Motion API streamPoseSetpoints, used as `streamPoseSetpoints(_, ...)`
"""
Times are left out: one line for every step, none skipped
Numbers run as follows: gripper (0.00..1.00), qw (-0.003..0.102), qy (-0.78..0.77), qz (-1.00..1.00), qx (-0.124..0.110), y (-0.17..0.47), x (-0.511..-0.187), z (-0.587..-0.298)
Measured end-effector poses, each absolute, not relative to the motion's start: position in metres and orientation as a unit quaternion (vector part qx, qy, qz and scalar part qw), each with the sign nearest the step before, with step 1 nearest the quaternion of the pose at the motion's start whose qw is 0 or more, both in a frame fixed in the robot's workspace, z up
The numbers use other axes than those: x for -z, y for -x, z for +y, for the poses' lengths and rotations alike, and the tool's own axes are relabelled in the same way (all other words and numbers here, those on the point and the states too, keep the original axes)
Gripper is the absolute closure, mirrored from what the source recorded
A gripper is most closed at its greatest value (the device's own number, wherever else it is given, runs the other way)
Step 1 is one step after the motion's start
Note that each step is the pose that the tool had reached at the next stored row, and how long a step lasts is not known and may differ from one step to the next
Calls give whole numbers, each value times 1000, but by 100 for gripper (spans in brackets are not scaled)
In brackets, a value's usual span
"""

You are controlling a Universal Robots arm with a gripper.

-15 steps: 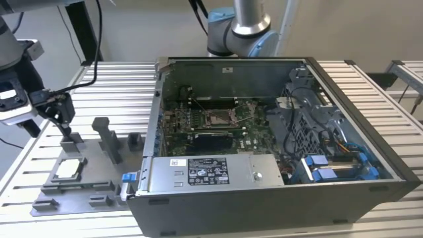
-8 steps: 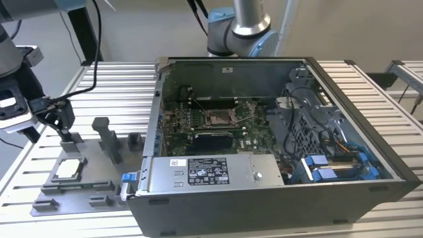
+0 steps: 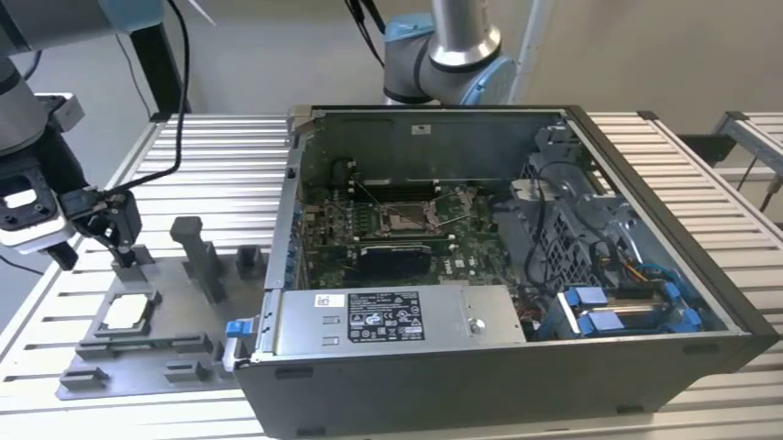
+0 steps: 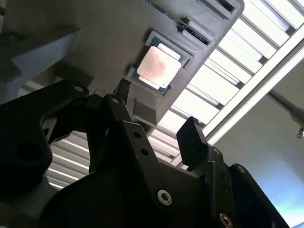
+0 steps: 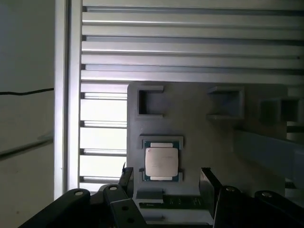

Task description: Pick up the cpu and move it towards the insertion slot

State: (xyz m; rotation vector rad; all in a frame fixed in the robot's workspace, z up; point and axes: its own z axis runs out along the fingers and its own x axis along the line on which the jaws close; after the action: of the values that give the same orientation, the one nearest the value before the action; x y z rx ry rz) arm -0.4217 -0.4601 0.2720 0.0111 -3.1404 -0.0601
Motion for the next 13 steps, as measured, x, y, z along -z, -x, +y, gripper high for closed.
streamPoseSetpoints(0, 0, -4, -1000, 19, 422, -271, -460)
streamPoseSetpoints(0, 0, -4, -1000, 19, 422, -269, -460)
streamPoseSetpoints(0, -1, -4, -1000, 19, 422, -267, -460)
streamPoseSetpoints(0, -2, -4, -1000, 19, 422, -266, -460)
streamPoseSetpoints(0, -3, -4, -1000, 19, 422, -264, -460)
streamPoseSetpoints(0, -3, -5, -1000, 19, 422, -262, -460)
streamPoseSetpoints(0, -4, -5, -1000, 19, 422, -261, -460)
streamPoseSetpoints(0, -5, -5, -1000, 19, 422, -259, -460)
streamPoseSetpoints(0, -5, -5, -1000, 19, 422, -257, -460)
streamPoseSetpoints(0, -5, -5, -1000, 19, 422, -255, -460)
streamPoseSetpoints(0, -5, -5, -1000, 19, 422, -254, -460)
streamPoseSetpoints(0, -5, -5, -1000, 19, 422, -252, -460)
streamPoseSetpoints(0, -5, -5, -1000, 19, 422, -250, -460)
